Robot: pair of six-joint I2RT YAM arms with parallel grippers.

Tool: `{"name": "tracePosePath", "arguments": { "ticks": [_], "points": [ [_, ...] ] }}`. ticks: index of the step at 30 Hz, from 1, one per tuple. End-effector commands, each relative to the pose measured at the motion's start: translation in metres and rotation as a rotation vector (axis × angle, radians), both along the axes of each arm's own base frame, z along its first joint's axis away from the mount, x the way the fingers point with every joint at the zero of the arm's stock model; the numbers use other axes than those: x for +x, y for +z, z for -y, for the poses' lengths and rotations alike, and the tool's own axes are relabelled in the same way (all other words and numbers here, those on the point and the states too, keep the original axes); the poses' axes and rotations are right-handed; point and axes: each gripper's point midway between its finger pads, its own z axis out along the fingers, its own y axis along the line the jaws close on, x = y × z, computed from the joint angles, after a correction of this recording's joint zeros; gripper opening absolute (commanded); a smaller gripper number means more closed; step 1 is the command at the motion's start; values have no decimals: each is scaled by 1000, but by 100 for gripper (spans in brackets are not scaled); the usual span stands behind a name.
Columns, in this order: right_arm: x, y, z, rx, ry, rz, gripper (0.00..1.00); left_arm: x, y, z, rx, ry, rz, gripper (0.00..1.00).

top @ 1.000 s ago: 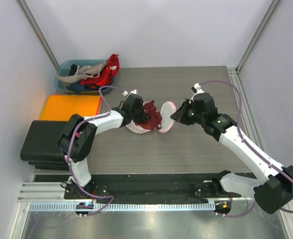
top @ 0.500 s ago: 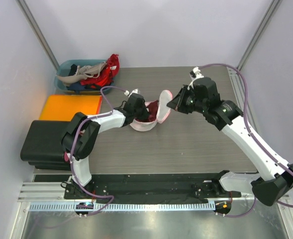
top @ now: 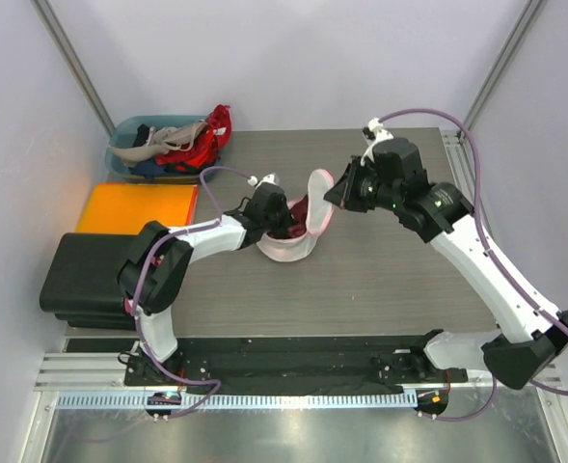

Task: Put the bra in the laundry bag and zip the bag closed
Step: Adjust the bra in the laundry bag.

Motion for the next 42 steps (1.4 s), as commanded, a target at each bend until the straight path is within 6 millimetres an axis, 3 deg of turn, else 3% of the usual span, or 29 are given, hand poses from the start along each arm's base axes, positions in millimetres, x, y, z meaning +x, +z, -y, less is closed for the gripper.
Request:
{"name": "tracePosePath", "arguments": {
  "ticks": [1,2,4,7,9,14,19,24,30,32,36,40,42],
  "points": [
    [-30,-31,17,-65,63,15,1,-11,47,-3,-10,-59,51,12],
    [-37,-35,23,-73,68,23,1,-13,70,-2,-43,-70,85,15],
    [-45,-61,30,-118,82,-9,1,-20,92,4,-94,-106,102,22],
    [-54,-76,36,-150,100,-8,1,-30,121,8,-156,-145,135,22],
    [-54,-72,40,-148,86,17,1,-34,132,9,-179,-163,146,17],
    [-46,-47,40,-141,70,60,1,-52,131,11,-183,-192,139,10],
    [-44,-36,35,-121,77,61,1,-66,112,15,-127,-204,120,5],
    [-42,-20,35,-101,59,90,1,-69,86,4,-62,-148,75,0],
    [-42,-8,28,-63,76,93,1,-66,54,5,-19,-108,20,0],
    [-43,-4,27,-57,82,97,1,-64,52,6,-40,-98,30,0],
    [-47,5,24,-25,92,102,1,-54,29,7,7,-76,12,0],
    [-49,21,25,1,90,130,1,-47,-23,6,67,-49,-49,0],
    [-48,24,26,-2,86,136,1,-45,-31,10,45,-67,-67,0]
  ]
}}
